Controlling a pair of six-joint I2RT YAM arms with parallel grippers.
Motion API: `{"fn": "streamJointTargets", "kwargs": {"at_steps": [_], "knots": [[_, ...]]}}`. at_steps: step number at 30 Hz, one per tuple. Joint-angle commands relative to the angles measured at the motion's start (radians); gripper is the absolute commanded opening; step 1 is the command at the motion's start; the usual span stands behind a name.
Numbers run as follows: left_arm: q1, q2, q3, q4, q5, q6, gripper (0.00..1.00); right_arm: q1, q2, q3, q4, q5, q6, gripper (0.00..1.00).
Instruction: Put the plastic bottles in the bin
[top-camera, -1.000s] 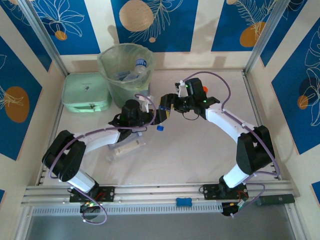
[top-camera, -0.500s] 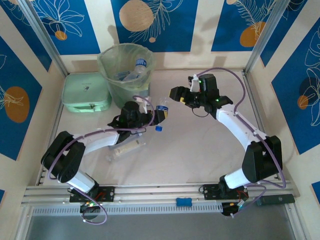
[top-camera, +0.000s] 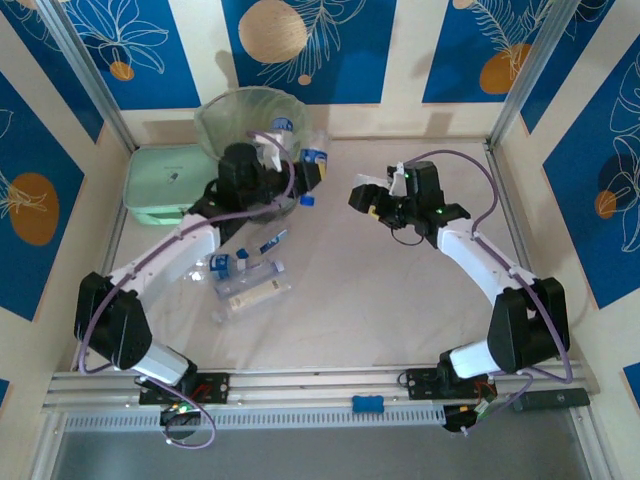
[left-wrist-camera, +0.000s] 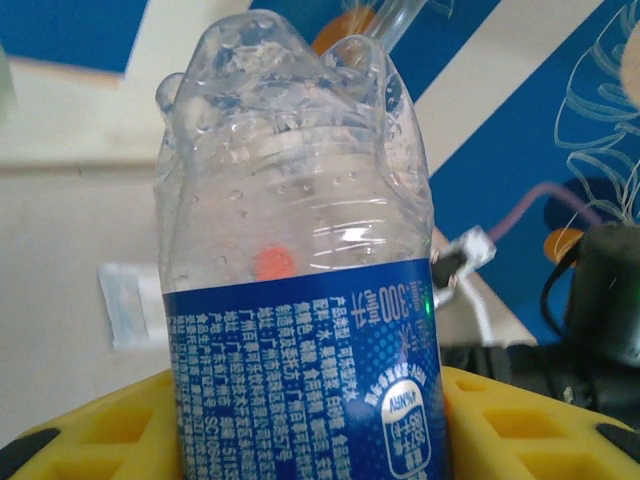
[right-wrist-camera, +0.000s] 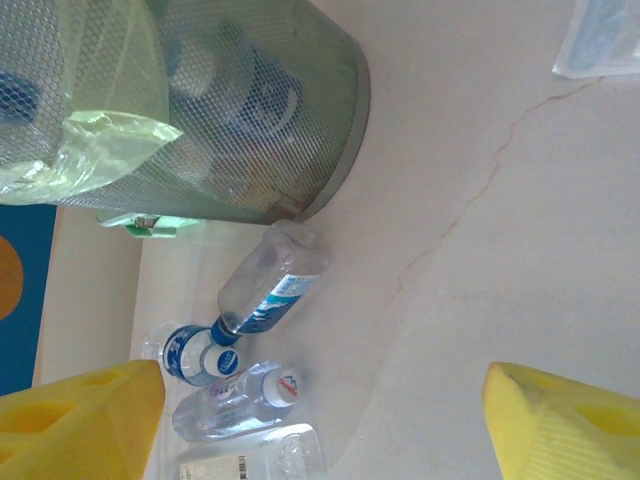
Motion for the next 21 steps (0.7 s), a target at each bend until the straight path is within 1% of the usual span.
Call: {"fn": "streamJointTargets", "kwargs": {"at_steps": [1,5,9,13,15,21], "knots": [[0.061,-0.001,0.125,-0.132,0.059,0.071,0.44,-0.009,-0.042,-0.025,0.011,0.001,-0.002,0.84],[0.153,0.059,0.291,-0.237,0.107,0.067,0.44,-0.022,-0.059,-0.039,0.008,0.002,-0.011,0.84],[0.223,0.126,0.451,-0.406,0.103,0.146,0.44,-0.035,-0.09,-0.061,0.007,0.004,-0.014,0.84],[0.281,0.19,0.558,-0.521,0.073,0.215,0.44,-0.044,-0.117,-0.085,0.014,0.01,-0.01,0.85],[0.302,0.231,0.609,-0.578,0.04,0.259,0.45,-0.046,-0.129,-0.097,0.022,0.01,-0.005,0.85],[0.323,0.366,0.735,-0.734,-0.043,0.357,0.45,-0.045,-0.151,-0.116,0.031,-0.001,0.001,0.87]]}}
